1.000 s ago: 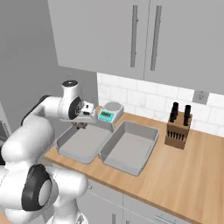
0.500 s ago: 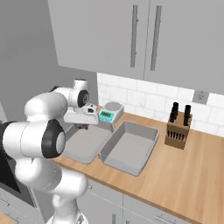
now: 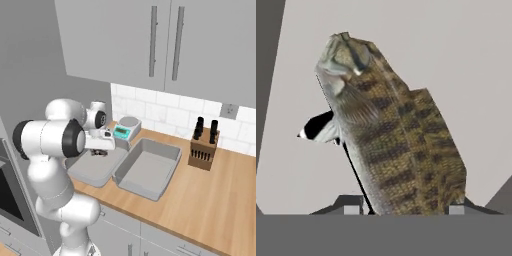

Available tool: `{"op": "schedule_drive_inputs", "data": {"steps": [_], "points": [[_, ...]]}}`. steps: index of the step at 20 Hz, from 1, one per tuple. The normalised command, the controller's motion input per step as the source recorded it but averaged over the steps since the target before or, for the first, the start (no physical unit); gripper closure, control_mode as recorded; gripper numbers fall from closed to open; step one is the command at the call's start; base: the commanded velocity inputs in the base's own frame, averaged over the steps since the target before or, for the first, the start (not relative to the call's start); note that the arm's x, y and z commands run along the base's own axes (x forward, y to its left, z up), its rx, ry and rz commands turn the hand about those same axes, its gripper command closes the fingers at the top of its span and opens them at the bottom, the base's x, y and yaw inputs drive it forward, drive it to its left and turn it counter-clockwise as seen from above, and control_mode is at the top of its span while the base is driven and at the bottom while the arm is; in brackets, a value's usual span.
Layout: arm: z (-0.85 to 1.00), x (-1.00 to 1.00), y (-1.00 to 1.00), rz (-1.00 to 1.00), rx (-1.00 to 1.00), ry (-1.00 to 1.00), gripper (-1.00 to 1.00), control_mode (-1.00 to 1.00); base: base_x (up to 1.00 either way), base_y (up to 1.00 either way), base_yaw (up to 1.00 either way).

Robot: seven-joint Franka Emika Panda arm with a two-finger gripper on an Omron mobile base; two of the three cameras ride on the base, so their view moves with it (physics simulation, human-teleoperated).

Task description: Place one lime and one fish in each tupperware on the nearby counter, to pack two identical lunches.

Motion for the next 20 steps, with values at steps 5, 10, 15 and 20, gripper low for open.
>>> {"op": "schedule_drive_inputs", "data": {"steps": [5,10,15,20], "points": [[-0.55,0.21,0.01,0.01,0.00,0.02,1.00,-1.00,0.00,0.00,0.00],[0.00,0.10,0.00,0.00,0.00,0.00,1.00,-1.00,0.00,0.00,0.00],[0.01,0.40,0.00,-0.01,0.00,0.00,1.00,-1.00,0.00,0.00,0.00],[0.04,0.53,-0.02,-0.05,0.01,-0.03,1.00,-1.00,0.00,0.00,0.00]]}}
